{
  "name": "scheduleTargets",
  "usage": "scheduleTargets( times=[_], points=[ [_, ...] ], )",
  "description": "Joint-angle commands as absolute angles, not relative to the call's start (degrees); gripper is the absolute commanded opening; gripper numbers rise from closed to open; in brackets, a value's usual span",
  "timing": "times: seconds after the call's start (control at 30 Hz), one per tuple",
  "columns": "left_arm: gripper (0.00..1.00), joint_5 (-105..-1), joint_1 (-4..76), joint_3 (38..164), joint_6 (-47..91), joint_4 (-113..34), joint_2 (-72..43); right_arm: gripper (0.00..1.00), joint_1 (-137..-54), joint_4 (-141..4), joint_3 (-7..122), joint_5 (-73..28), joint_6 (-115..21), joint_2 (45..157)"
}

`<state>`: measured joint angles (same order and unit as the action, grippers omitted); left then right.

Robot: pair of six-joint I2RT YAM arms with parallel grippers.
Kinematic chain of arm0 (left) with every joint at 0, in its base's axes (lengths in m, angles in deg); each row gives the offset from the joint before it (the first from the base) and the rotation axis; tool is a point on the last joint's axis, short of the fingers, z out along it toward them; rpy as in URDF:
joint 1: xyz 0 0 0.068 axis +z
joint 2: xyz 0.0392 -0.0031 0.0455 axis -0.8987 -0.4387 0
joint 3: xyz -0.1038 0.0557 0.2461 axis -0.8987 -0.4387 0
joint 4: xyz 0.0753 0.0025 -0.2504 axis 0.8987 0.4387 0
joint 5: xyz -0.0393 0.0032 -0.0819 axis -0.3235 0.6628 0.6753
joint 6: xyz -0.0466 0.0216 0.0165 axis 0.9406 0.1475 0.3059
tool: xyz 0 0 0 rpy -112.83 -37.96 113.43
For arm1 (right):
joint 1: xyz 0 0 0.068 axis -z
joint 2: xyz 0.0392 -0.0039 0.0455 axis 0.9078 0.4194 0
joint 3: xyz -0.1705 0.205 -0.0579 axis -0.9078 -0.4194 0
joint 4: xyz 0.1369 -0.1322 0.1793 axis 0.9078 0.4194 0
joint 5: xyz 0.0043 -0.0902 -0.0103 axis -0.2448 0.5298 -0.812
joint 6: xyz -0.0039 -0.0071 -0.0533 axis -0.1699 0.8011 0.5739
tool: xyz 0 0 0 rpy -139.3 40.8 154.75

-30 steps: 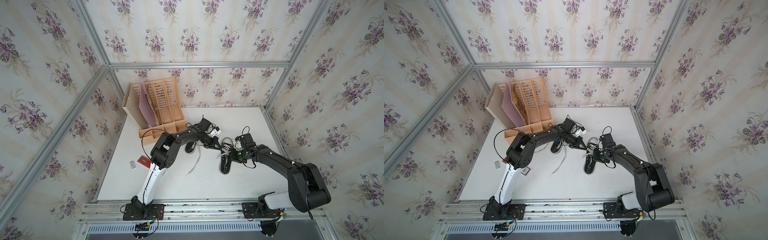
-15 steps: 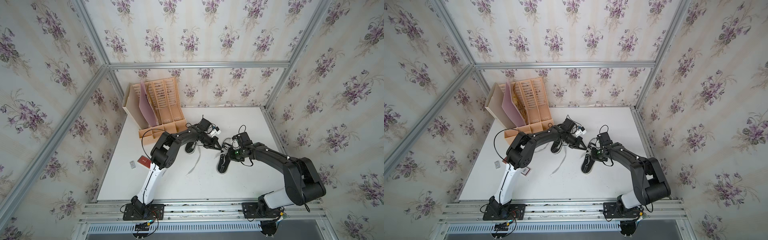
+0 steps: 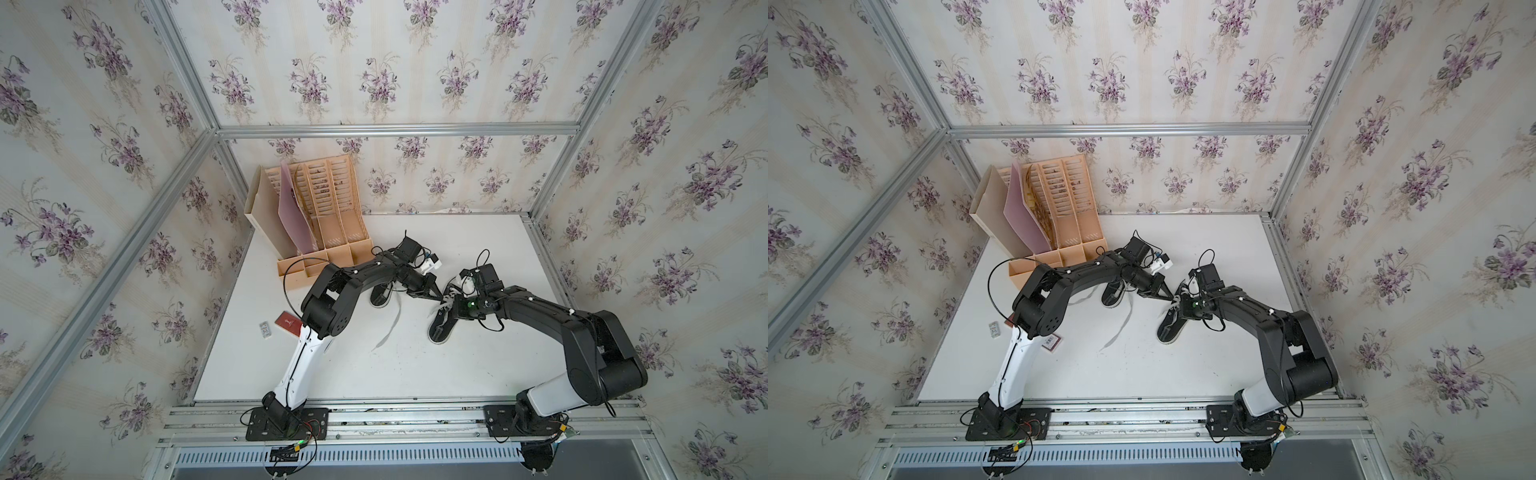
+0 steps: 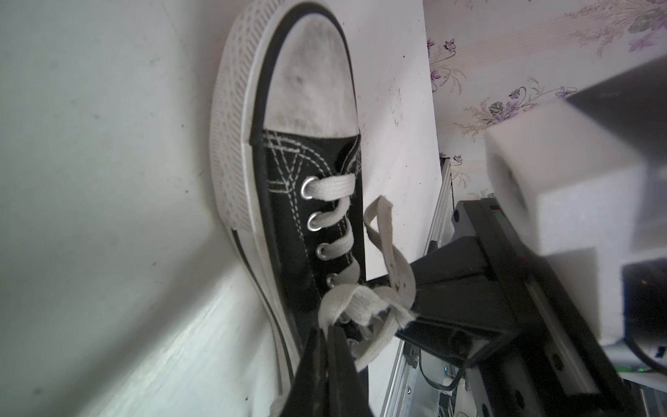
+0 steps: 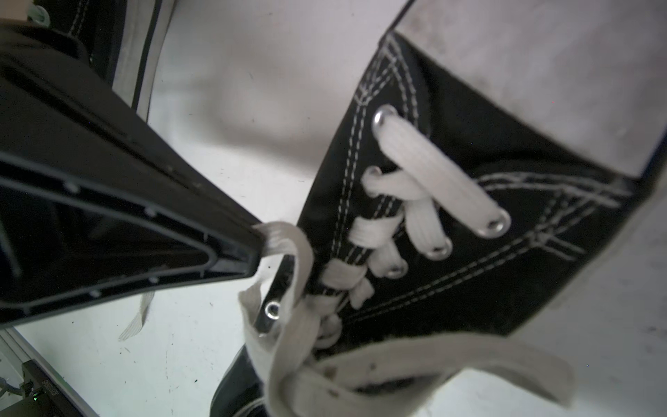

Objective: Tie the shoes
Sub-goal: Tie the shoelace on the shoe.

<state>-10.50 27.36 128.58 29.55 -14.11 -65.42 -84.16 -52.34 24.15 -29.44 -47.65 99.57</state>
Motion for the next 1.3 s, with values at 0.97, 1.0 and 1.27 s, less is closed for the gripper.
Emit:
scheduleTargets(
  times=[0.97,1.0,1.27],
  points=[
    [0.62,-13.68,28.45,127.05,30.78,-16.30,-62.93,0.32,-83.95,-49.00,22.71,-23.52,-49.08,91.95],
    [0.62,-13.74,28.63,127.21,30.53,-16.06,-62.91,0.32,-84.09,-49.00,23.06,-23.52,-48.81,92.57],
    [0.62,-13.60,29.09,127.78,30.17,-15.49,-63.30,0.32,-84.70,-47.10,25.48,-21.86,-46.26,95.67]
  ],
)
